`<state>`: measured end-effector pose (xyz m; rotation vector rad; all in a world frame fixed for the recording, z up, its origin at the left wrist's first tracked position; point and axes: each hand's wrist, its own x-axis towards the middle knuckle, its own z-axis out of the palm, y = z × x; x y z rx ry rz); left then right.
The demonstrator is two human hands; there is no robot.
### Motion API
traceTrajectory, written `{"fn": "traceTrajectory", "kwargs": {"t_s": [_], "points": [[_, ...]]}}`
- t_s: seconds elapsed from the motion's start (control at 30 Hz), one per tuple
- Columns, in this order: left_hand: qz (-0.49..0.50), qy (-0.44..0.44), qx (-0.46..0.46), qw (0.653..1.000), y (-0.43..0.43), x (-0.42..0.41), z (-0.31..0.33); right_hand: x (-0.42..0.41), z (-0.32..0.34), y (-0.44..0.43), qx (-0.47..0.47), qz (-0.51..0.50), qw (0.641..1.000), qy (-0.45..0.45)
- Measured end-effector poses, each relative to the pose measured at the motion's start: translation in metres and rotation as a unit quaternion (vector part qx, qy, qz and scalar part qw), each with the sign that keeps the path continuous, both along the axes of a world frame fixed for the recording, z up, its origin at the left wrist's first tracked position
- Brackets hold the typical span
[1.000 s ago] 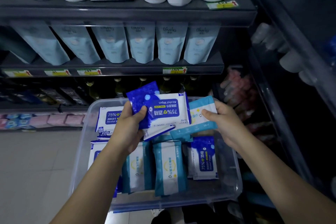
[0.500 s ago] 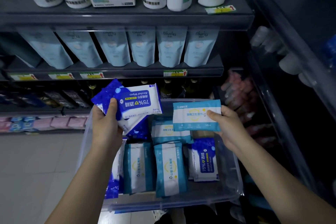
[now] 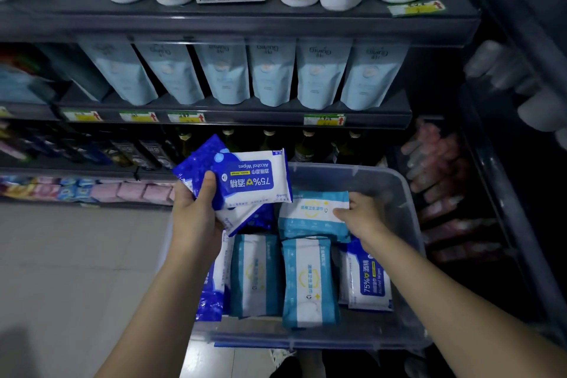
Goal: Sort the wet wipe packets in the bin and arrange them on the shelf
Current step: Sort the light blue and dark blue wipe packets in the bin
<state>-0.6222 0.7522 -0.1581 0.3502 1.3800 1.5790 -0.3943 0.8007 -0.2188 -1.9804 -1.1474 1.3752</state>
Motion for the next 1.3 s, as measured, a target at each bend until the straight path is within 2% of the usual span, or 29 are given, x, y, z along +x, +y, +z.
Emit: {"fn": "traceTrajectory", "kwargs": {"t_s": [0.23, 0.33, 0.4, 0.5, 0.53, 0.63, 0.73, 0.87, 0.97, 1.1, 1.2, 1.3], "points": [[-0.013, -0.006, 0.010, 1.000, 0.003, 0.006, 0.004, 0.010, -0.007, 0.005, 0.001, 0.090, 0.991, -0.096], [-0.036, -0.013, 0.003, 0.999, 0.004, 0.015, 0.005, 0.014, 0.005, 0.007, 0.039, 0.083, 0.985, -0.143], [-0.058, -0.018, 0.001, 0.998, 0.005, 0.021, 0.004, 0.012, 0.026, 0.006, 0.094, 0.071, 0.988, -0.095], [-0.093, -0.023, -0.004, 0.995, 0.006, 0.033, 0.002, 0.001, 0.067, -0.001, 0.066, 0.059, 0.986, 0.139], [-0.102, -0.024, -0.001, 0.994, 0.006, 0.038, 0.001, -0.002, 0.076, -0.003, 0.055, 0.069, 0.979, 0.186], [-0.131, -0.026, 0.010, 0.991, 0.005, 0.049, 0.003, -0.005, 0.086, -0.006, 0.071, 0.104, 0.973, 0.195], [-0.165, -0.031, 0.004, 0.986, 0.003, 0.056, 0.005, -0.003, 0.085, -0.009, 0.080, 0.092, 0.975, 0.186], [-0.166, -0.088, -0.016, 0.982, 0.005, 0.057, 0.005, 0.007, 0.085, -0.009, 0.085, 0.045, 0.977, 0.188], [-0.172, -0.155, -0.030, 0.972, 0.005, 0.053, 0.005, 0.022, 0.095, 0.000, 0.120, -0.004, 0.970, 0.210], [-0.161, -0.197, -0.037, 0.967, 0.006, 0.051, 0.006, 0.040, 0.119, 0.013, 0.169, -0.032, 0.960, 0.220], [-0.181, -0.214, -0.030, 0.959, 0.007, 0.053, 0.010, 0.032, 0.126, 0.014, 0.180, -0.098, 0.938, 0.279], [-0.211, -0.226, -0.016, 0.951, 0.008, 0.055, 0.013, 0.020, 0.126, 0.009, 0.177, -0.051, 0.941, 0.284]]}}
